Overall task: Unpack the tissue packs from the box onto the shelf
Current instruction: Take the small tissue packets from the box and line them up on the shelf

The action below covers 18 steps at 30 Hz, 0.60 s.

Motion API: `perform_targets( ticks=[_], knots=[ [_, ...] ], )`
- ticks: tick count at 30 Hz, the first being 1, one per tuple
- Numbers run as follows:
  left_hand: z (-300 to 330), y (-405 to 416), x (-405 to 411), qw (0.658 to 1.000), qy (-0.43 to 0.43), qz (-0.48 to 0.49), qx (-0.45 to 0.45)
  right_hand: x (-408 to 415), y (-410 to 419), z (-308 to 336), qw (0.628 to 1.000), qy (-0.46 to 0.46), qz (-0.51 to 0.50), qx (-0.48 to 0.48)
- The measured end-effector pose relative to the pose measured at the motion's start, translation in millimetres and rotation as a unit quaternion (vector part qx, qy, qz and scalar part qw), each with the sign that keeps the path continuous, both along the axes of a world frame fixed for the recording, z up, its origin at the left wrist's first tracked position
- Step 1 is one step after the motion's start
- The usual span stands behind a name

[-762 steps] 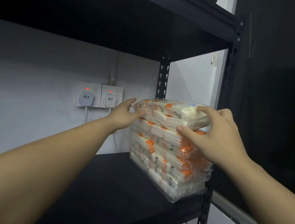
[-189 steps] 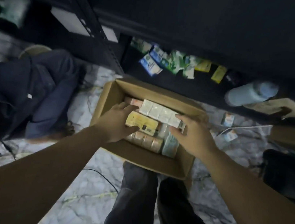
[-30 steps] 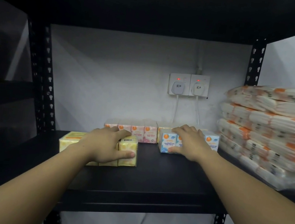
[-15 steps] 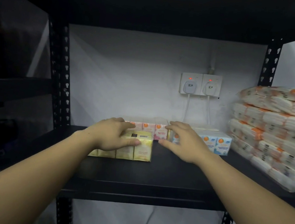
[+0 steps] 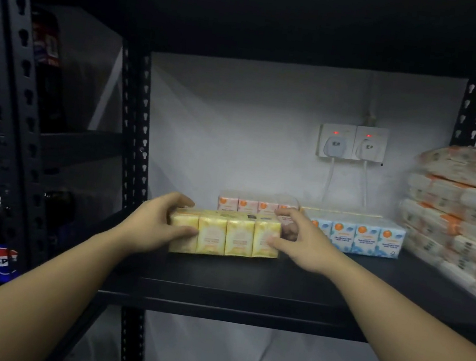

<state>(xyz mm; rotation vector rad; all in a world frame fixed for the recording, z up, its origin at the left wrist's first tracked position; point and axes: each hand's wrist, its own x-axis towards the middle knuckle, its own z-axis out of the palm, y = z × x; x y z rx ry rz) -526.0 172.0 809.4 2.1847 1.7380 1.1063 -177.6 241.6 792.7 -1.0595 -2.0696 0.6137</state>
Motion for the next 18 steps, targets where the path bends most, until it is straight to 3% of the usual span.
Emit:
perform_targets(
  ticks=[4, 9, 14, 18],
  knots=[
    [9, -4, 2, 0.995, -0.091, 0.029, 0.013, 8, -13, 11, 0.999, 0.033, -0.014, 0.014],
    [5, -8, 12, 0.996, -0.069, 0.055, 0.017, 16, -28, 5, 0.999, -0.039, -0.011, 0.03],
    [-1, -22, 6, 0.993, -0.09, -0.048, -0.055, 10, -27, 4, 0.996, -0.066, -0.038, 0.037],
    [-12, -18, -3, 0.987, -0.13, -0.048, -0.082, 5, -23, 5, 0.999, -0.043, -0.024, -0.007]
  ],
)
